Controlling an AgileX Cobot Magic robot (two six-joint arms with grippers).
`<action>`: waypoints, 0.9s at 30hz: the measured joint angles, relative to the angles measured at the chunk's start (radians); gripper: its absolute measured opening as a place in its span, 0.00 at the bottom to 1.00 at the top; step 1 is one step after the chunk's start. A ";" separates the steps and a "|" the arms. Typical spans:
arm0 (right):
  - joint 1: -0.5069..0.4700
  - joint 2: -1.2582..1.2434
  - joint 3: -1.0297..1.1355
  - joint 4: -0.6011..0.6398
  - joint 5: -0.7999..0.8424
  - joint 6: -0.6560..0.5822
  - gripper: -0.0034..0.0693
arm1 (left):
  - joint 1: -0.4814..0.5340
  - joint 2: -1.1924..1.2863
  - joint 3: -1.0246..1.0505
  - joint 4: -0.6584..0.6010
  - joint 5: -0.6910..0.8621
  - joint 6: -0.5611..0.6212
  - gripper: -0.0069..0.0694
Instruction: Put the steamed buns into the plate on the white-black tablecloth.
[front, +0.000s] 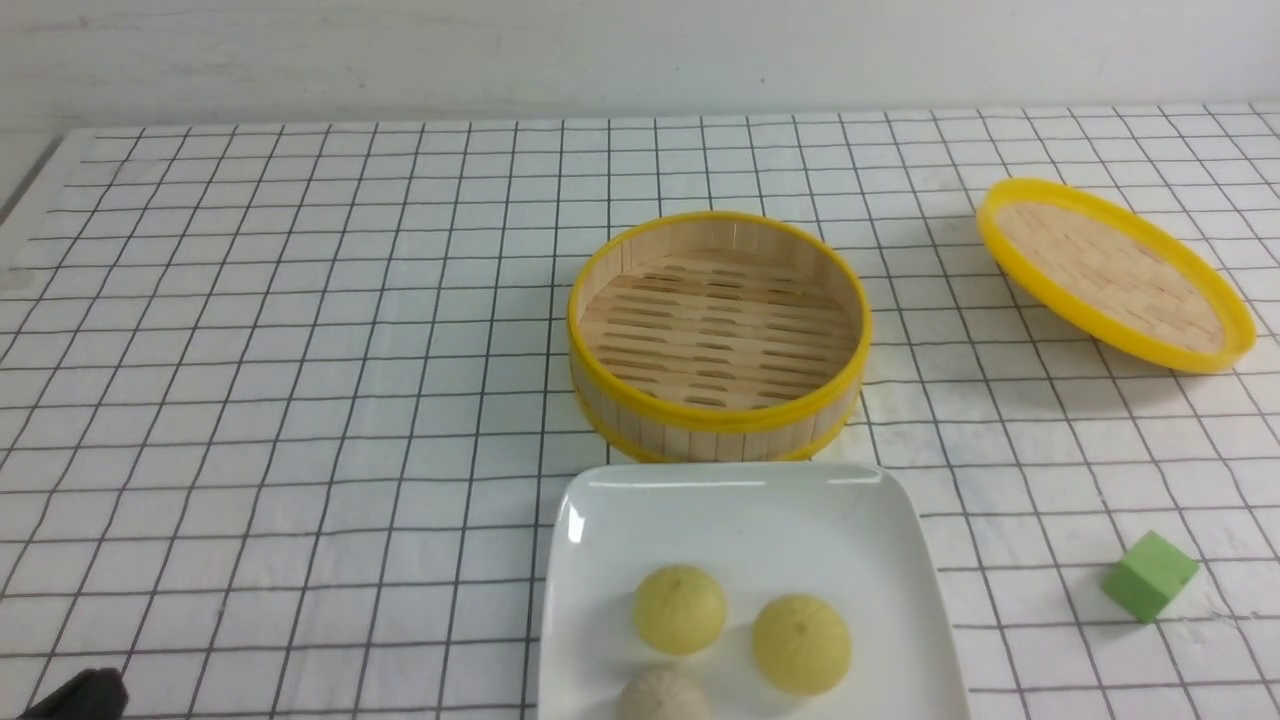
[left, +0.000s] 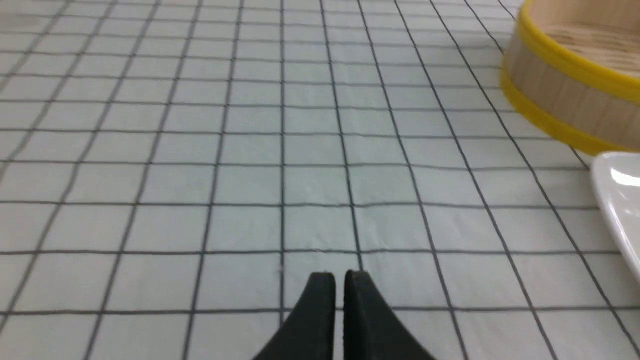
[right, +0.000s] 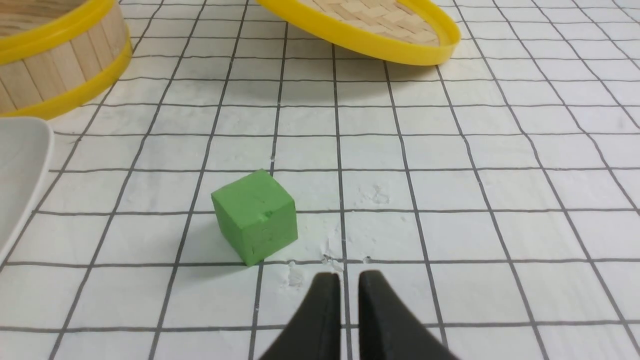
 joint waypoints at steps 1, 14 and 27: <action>0.000 0.000 0.000 0.000 0.000 0.000 0.16 | 0.003 -0.005 0.000 0.001 0.000 0.000 0.16; 0.000 0.000 0.000 0.000 0.000 0.000 0.18 | 0.068 -0.062 0.000 0.005 0.111 0.003 0.18; 0.000 0.000 0.000 0.000 0.000 0.000 0.20 | 0.068 -0.062 0.000 0.008 0.111 0.004 0.21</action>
